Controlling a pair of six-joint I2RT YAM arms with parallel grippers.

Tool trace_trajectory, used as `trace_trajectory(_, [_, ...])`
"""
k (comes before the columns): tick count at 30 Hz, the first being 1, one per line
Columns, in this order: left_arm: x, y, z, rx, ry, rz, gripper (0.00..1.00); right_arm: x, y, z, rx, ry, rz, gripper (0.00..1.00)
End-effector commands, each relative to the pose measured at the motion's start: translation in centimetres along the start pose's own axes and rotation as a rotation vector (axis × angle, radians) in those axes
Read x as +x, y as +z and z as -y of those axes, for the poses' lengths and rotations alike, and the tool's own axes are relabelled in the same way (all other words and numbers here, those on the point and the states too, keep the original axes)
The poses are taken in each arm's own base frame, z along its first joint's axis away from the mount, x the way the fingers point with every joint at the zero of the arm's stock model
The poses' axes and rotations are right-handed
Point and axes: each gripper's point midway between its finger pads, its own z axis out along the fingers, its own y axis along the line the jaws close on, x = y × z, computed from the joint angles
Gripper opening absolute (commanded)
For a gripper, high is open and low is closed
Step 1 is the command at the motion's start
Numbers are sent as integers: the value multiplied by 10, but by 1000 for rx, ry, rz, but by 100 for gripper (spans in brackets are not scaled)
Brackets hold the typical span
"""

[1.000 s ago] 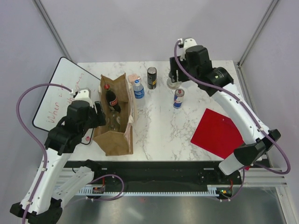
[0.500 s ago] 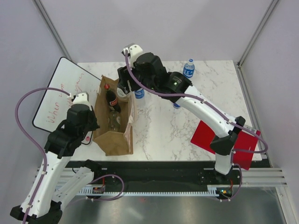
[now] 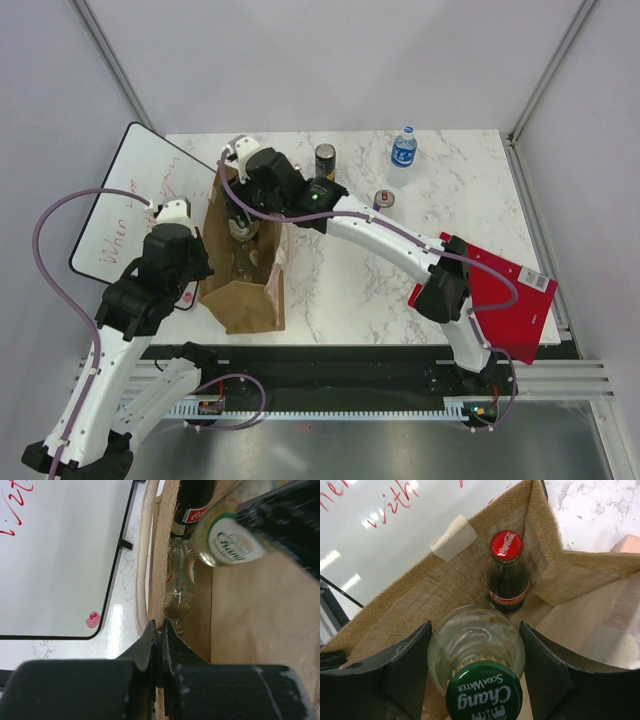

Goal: Place the beverage into the canvas bag

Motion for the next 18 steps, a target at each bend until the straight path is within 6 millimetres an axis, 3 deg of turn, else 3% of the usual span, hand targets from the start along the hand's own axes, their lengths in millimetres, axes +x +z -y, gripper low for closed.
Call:
trace_trajectory(1, [-10,-1,6,31,-12,43,2,-58,-2,-29,-27,-75,245,0])
trace_trajectory(8, [-11,-7,7,49,-23,55,2,-23,30,-26,19,-138,186,0])
trace_trajectory(18, [-16,-12,7,63,-32,77,2,7,68,-15,58,-171,171,0])
